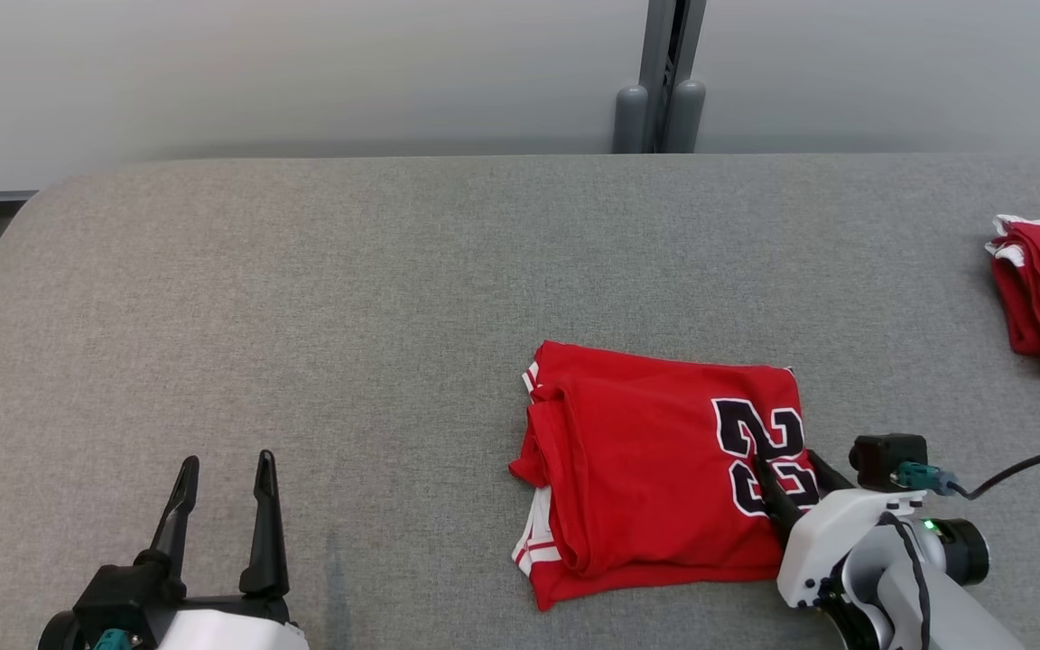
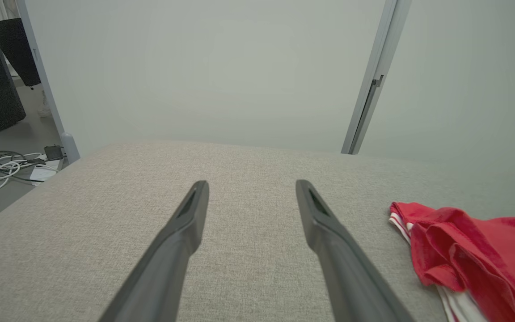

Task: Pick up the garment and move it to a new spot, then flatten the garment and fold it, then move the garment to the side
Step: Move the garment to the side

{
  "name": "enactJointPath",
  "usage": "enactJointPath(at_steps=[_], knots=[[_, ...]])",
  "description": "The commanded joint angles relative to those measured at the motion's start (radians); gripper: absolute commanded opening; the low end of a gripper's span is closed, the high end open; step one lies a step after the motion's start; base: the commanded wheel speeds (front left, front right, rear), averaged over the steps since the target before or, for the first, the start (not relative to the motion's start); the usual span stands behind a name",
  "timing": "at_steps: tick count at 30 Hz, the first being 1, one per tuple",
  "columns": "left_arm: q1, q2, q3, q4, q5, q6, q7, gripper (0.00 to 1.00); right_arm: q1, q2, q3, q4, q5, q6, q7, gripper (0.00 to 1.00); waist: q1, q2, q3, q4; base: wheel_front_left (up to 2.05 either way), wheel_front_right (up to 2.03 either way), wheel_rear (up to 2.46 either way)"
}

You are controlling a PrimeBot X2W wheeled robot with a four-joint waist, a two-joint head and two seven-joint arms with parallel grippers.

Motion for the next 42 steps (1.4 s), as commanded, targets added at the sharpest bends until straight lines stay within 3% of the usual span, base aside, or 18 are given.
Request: enactJointPath(at_steps=[1, 15, 21, 34, 42], knots=[[-0.014, 0.003, 0.002, -0.001, -0.01, 0.003, -0.004, 1.0, 0.007, 0.009, 0.017, 0.014, 0.018, 0.001, 0.009, 0.0, 0.0, 0.0, 0.002, -0.002, 0.0, 0.0, 0.0], [-0.061, 0.003, -0.02, -0.014, -0.013, 0.005, -0.004, 1.0, -0.215, -0.064, 0.103, 0.006, 0.093, 0.0, -0.015, 0.0, 0.0, 0.0, 0.08, -0.021, 0.0, 0.0, 0.0], [-0.096, 0.004, -0.025, -0.044, -0.008, 0.013, -0.004, 1.0, -0.33, -0.158, 0.158, -0.03, 0.102, 0.0, -0.01, 0.0, 0.0, 0.0, 0.15, -0.053, 0.0, 0.0, 0.0], [-0.18, 0.016, 0.003, -0.122, 0.048, -0.01, -0.004, 1.0, -0.543, -0.406, 0.263, -0.157, 0.147, 0.0, 0.03, 0.0, 0.0, 0.0, 0.326, -0.23, 0.0, 0.0, 0.0], [-0.21, 0.034, 0.009, -0.153, 0.079, -0.018, -0.004, 1.0, -0.64, -0.536, 0.311, -0.172, 0.176, 0.0, 0.055, 0.0, 0.0, 0.0, 0.382, -0.286, 0.0, 0.0, 0.0]])
